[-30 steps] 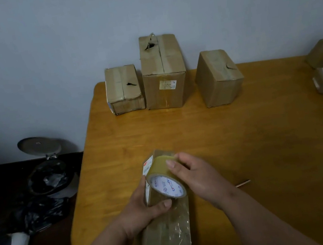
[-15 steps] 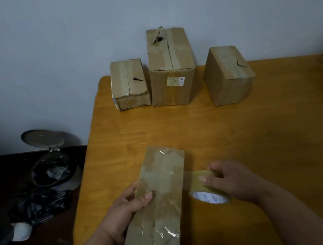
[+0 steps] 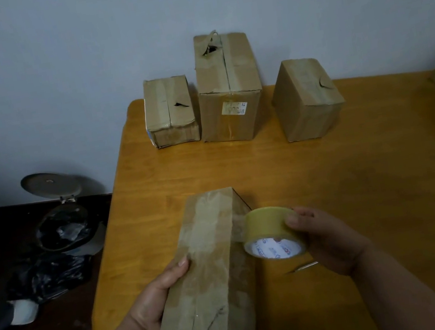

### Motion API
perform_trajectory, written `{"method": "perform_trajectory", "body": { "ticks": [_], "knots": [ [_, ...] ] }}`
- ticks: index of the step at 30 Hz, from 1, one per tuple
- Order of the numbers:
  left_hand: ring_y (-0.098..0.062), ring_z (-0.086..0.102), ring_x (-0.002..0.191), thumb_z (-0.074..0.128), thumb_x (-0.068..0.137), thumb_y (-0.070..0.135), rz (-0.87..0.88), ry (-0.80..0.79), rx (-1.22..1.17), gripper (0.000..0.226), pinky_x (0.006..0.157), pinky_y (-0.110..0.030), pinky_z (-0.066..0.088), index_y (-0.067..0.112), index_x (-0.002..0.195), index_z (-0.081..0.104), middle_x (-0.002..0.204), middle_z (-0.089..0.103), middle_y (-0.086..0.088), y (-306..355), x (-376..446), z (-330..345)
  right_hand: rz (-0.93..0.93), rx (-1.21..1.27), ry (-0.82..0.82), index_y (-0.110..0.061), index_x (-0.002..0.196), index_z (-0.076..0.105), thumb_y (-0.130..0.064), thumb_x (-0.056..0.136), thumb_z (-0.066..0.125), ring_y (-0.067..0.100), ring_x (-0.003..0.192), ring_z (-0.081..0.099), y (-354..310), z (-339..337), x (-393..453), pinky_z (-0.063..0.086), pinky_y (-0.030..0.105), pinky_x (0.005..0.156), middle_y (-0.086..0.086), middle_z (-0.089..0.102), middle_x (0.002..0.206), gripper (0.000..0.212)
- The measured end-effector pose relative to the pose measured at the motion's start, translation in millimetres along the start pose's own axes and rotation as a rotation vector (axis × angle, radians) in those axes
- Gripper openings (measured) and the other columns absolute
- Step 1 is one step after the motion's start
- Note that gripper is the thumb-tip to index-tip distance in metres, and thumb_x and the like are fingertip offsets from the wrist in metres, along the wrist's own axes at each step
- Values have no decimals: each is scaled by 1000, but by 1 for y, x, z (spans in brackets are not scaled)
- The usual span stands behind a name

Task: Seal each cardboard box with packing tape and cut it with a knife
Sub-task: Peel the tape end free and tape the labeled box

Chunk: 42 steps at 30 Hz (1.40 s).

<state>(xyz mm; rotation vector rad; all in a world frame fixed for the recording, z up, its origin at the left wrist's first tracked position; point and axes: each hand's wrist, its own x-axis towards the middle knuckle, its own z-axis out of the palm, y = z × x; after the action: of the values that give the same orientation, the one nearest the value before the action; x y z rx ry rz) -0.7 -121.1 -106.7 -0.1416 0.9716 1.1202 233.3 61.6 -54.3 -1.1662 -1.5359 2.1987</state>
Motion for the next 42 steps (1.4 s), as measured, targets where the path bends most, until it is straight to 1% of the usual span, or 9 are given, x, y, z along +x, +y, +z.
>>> {"method": "perform_trajectory", "body": {
  "ticks": [4,7,10,16,20,25,32,38,42],
  "knots": [
    [-40,70,86,63,86,19,54,20,25,41,70,-48,60,-3,121,64,107,67,-27,2,2,0,41,97,18,18,104,57,-27,66,73,36,87,59,6,-3,-2,46,38,76,27,62,93,61],
    [-39,71,84,57,87,21,115,27,57,36,68,-46,60,-4,110,71,102,69,-27,4,4,-10,54,-468,108,-19,72,54,-47,66,82,4,60,46,-2,-10,-1,34,19,54,-6,50,67,40],
    [-38,72,83,56,84,23,132,13,47,36,67,-45,60,-1,104,74,100,70,-26,12,3,-11,16,-836,136,-20,65,45,-46,81,74,1,51,35,5,-13,7,26,20,50,-6,39,63,42],
    [-40,70,94,98,46,26,32,-38,-74,79,76,-50,59,-1,114,71,115,67,-26,6,5,2,58,-777,9,-12,88,59,-58,88,56,11,71,51,10,13,21,39,17,62,0,54,83,46],
    [-41,65,109,77,81,38,-78,-15,-43,55,88,-52,54,1,120,68,122,64,-26,-8,5,6,3,-584,92,-10,86,60,-52,84,64,12,70,52,-3,14,19,38,20,61,0,55,80,42],
    [-38,62,97,51,98,9,127,332,382,35,92,-55,49,20,131,56,110,68,-16,-7,19,8,51,-915,61,-22,81,58,-47,88,65,7,65,50,-7,31,25,36,23,56,-6,55,74,27],
    [-15,73,86,52,73,83,154,359,731,68,72,-31,55,31,114,64,98,75,3,5,4,16,130,-912,-43,-18,100,58,-27,90,60,12,71,52,8,56,27,40,28,60,-2,57,85,13],
    [-14,70,97,53,75,77,184,349,858,70,90,-38,56,28,125,57,107,72,5,10,5,11,142,-655,-50,-15,103,65,-23,90,67,3,68,59,9,39,20,44,14,53,2,67,92,16],
    [-16,72,94,56,73,76,166,307,798,63,91,-40,56,28,114,63,100,76,3,17,3,2,167,-422,0,-8,95,68,-48,77,68,15,84,60,19,31,14,43,31,74,3,67,90,44]
  ]
}}
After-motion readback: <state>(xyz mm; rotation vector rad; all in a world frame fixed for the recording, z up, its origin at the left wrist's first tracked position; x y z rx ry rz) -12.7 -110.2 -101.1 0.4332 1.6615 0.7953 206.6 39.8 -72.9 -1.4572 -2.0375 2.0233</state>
